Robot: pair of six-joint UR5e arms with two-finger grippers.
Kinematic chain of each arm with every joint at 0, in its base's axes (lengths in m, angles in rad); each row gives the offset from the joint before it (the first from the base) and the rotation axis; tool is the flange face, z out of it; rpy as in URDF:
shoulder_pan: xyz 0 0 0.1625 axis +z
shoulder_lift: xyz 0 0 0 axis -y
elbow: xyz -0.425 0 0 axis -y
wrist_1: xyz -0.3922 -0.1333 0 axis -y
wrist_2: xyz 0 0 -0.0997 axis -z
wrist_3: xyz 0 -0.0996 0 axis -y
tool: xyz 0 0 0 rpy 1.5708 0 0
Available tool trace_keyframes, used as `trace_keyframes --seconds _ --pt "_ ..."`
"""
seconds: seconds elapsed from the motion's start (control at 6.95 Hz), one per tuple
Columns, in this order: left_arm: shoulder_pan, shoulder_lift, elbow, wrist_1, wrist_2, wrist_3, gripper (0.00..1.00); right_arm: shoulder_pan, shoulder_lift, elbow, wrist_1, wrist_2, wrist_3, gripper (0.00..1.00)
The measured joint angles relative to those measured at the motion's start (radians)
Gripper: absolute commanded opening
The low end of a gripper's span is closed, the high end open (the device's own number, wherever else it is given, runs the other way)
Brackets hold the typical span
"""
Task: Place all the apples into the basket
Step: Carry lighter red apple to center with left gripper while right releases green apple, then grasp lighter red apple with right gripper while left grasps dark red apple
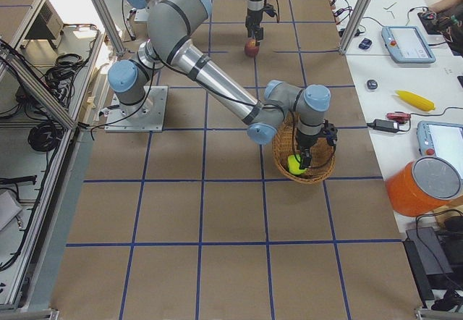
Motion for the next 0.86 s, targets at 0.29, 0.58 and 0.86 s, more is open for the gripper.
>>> trace_keyframes --seconds 0.29,0.58,0.86 --pt "0.125 0.065 0.001 -0.091 0.014 0.207 1.0 0.086 -0.114 0.005 0.159 0.062 0.049 1.0" --pt "0.323 0.138 0.001 -0.217 0.058 0.554 1.0 0.233 -0.214 0.017 0.321 0.151 0.215 1.0" --pt "0.533 0.153 0.015 -0.251 0.117 0.916 1.0 0.422 -0.236 0.026 0.39 0.226 0.482 1.0"
